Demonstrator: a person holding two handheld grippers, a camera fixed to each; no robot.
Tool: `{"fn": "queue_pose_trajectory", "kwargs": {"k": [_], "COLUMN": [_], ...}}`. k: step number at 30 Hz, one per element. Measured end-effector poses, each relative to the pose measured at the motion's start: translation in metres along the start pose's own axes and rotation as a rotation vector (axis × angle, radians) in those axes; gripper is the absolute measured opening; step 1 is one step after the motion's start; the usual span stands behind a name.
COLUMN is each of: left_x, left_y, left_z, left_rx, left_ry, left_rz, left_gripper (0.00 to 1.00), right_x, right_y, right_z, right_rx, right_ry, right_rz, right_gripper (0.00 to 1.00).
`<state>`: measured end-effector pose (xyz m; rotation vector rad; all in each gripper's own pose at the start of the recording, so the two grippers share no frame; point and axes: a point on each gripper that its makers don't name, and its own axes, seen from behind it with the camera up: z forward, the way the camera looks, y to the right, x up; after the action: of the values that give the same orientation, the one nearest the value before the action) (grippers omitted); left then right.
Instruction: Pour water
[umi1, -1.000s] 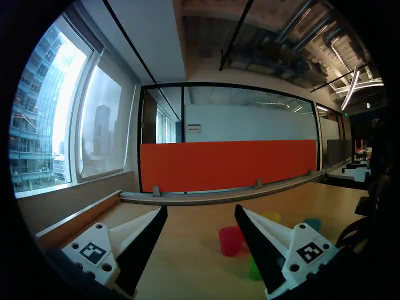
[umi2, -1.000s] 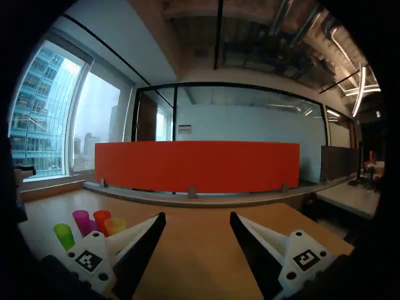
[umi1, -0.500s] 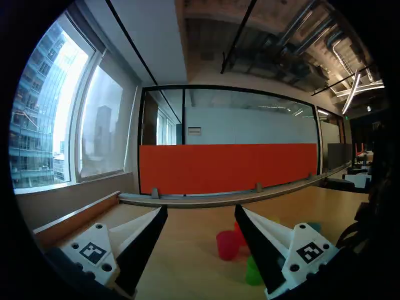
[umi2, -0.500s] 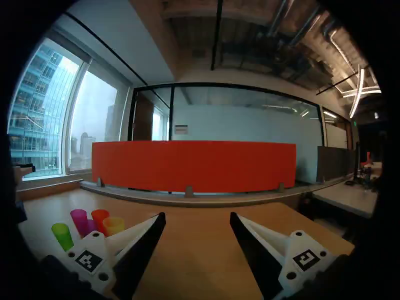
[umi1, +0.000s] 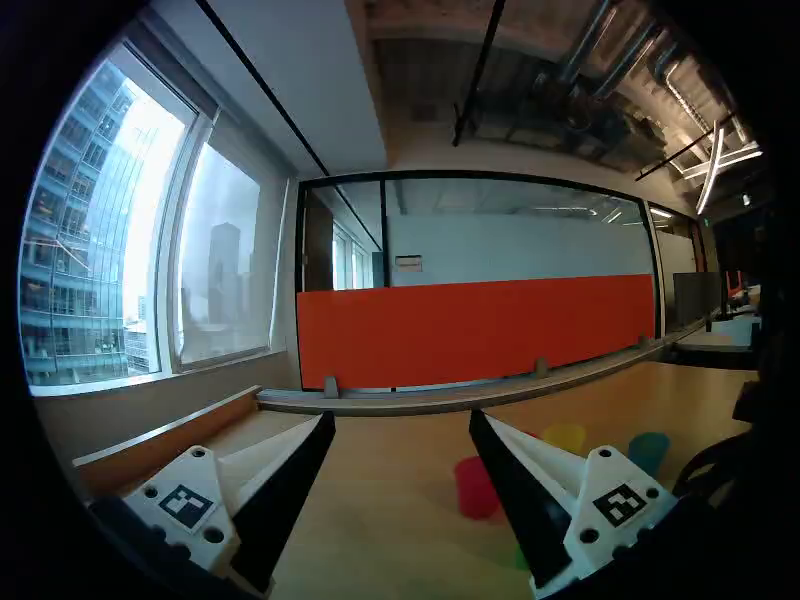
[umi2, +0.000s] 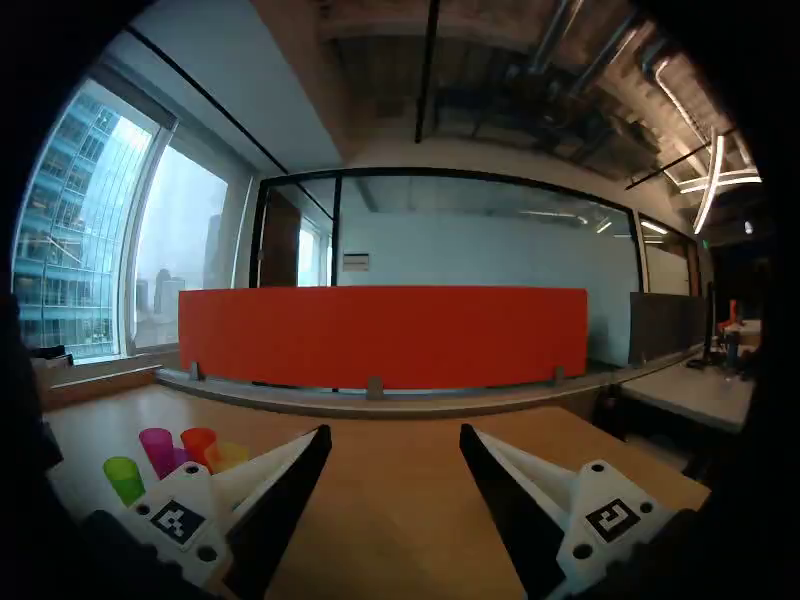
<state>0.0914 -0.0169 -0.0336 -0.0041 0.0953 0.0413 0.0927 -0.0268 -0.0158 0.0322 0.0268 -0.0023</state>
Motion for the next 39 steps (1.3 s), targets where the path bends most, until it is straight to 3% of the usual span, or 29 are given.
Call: {"fn": "queue_pose_trajectory", "kwargs": {"k": [15, 39], "left_x": [-0.04, -0.071], "left_y": [0.004, 0.015], "left_z": [0.005, 0.015], "left_rx": [0.024, 0.013], "left_ry": [-0.018, -0.035], "left_rz": [-0.018, -0.066], "left_gripper": [1.0, 1.0], "right_x": [-0.002, -0.006], "right_y": [0.008, 0.009], "right_z": [-0.008, -0.009], "right_rx": [-0.023, -0.027], "right_ry": [-0.011, -0.013], "right_rz": [0.02, 0.026], "right_gripper": [1.0, 1.0]}}
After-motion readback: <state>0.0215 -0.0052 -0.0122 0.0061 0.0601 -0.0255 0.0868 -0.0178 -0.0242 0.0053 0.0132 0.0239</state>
